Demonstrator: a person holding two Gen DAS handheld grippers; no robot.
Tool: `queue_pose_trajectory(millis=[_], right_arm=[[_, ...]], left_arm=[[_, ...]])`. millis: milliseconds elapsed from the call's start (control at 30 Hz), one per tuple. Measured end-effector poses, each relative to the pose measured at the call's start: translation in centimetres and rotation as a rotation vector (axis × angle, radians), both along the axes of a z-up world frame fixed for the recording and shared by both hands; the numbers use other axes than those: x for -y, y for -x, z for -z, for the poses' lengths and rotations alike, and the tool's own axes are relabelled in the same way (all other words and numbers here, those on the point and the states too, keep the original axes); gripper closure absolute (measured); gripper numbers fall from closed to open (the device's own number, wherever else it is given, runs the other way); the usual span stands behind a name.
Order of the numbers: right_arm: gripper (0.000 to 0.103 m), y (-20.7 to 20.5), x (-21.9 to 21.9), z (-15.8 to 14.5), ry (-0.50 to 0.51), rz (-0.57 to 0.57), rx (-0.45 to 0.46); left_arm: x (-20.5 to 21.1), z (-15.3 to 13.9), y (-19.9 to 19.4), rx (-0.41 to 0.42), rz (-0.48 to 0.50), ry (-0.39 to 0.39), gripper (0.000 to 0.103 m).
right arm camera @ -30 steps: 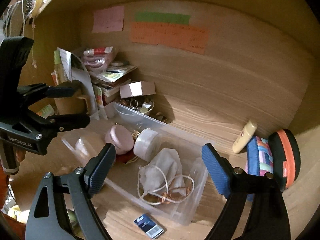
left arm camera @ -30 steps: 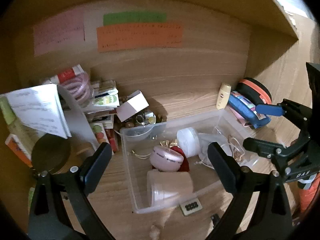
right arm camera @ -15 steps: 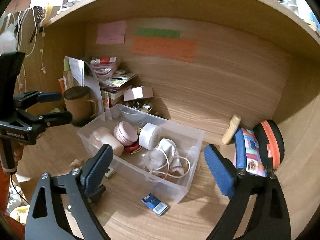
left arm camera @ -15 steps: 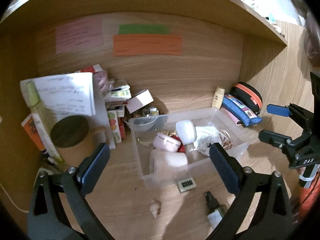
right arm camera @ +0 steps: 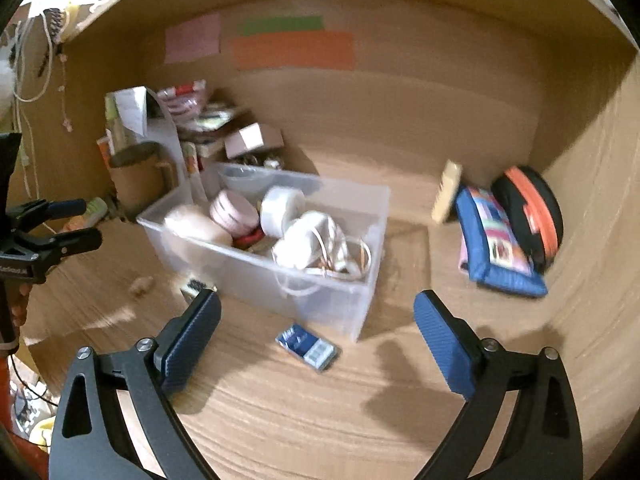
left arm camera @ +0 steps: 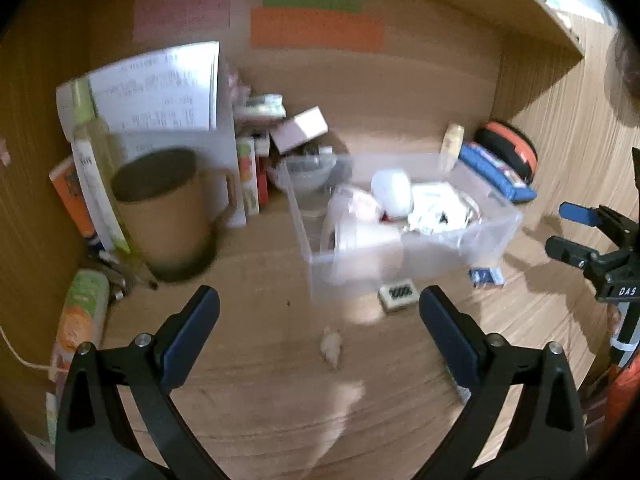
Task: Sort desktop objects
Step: 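Withdraw both grippers from the box toward the seashell and blue card pack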
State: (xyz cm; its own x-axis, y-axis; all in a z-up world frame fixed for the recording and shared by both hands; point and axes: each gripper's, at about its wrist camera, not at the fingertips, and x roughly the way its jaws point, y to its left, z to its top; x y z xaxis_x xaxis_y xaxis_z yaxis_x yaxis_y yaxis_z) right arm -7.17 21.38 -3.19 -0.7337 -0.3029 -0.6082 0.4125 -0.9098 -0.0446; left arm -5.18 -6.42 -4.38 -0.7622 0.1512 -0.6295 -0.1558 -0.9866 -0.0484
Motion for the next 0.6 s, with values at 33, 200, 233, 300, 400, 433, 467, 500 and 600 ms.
queue_pose_trajectory(millis=[33, 200, 233, 300, 400, 433, 467, 500, 600], right_arm=[[0.006, 0.0, -0.2, 0.4, 0.001, 0.007, 0.012], [0.006, 0.7, -0.8, 2.4, 0.003, 0.031, 0.077], [0.006, 0.9, -0.9, 2.9, 0.005, 0.036, 0.094], [0.006, 1.4, -1.0, 3.8, 0.006, 0.046, 0.127], [0.006, 2.2, -0.9, 5.0, 0.014, 0.056, 0.179], [0.006, 2.5, -0.9, 5.3, 0.017, 0.060, 0.192], [0.006, 2.7, -0.8, 5.6, 0.020, 0.067, 0.201], [0.006, 2.9, -0.8, 5.7, 0.024, 0.074, 0.207], [0.007, 3.2, -0.7, 6.0, 0.047, 0.080, 0.223]], left_arm=[[0.0, 0.6, 0.1, 0.014, 0.003, 0.000, 0.002], [0.0, 2.5, 0.7, 0.071, 0.009, 0.001, 0.002], [0.0, 2.8, 0.8, 0.080, 0.007, 0.001, 0.002], [-0.1, 3.6, 1.1, 0.099, 0.004, 0.003, 0.002], [-0.3, 4.4, 1.5, 0.100, -0.028, 0.030, 0.002], [-0.4, 4.6, 1.6, 0.106, -0.027, 0.030, 0.002], [-0.4, 4.8, 1.8, 0.111, -0.024, 0.028, 0.002], [-0.5, 5.0, 2.0, 0.120, -0.019, 0.023, 0.002], [-0.6, 5.4, 2.3, 0.136, -0.008, 0.021, 0.002]])
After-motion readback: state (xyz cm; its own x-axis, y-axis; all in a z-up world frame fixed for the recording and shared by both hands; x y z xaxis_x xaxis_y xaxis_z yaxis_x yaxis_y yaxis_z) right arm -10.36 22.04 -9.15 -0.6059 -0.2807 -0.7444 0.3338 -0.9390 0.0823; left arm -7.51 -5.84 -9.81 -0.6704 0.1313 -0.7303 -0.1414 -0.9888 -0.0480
